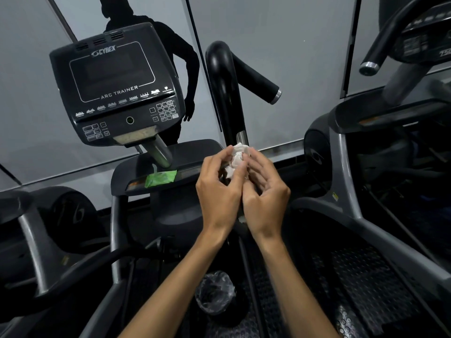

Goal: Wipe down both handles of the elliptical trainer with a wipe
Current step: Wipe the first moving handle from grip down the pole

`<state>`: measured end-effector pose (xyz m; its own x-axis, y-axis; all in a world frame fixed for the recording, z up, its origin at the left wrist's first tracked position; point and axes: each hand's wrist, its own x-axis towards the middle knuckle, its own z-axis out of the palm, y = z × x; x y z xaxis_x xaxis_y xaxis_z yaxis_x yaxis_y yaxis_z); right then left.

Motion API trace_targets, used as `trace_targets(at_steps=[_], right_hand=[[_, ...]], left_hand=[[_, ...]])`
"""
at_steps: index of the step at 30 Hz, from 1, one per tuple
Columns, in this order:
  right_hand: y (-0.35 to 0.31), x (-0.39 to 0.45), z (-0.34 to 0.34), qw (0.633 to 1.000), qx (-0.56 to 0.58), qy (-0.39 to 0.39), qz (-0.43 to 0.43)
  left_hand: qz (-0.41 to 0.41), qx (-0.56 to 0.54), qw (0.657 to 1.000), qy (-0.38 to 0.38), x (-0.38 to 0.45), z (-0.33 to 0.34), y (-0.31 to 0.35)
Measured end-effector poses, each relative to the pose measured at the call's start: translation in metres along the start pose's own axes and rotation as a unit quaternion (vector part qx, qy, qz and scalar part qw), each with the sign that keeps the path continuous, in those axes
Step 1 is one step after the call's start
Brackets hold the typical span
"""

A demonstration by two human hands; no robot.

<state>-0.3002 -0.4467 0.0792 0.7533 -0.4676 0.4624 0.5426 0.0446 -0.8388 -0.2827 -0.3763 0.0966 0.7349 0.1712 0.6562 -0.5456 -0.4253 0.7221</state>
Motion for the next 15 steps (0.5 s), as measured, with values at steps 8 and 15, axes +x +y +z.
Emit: trace_targets(at_steps=[8, 15], right_hand=[[0.005, 0.010, 0.002, 0.996, -0.026, 0.075, 0.030], [0.005, 0.023, -0.009, 0.995, 0.004, 0.086, 0.055]], left_hand=[[0.052, -0.017, 0.990, 0.130, 0.051, 0.012, 0.009], [-0.095, -0.013, 0.987, 0.130, -0.019, 0.024, -0.016]])
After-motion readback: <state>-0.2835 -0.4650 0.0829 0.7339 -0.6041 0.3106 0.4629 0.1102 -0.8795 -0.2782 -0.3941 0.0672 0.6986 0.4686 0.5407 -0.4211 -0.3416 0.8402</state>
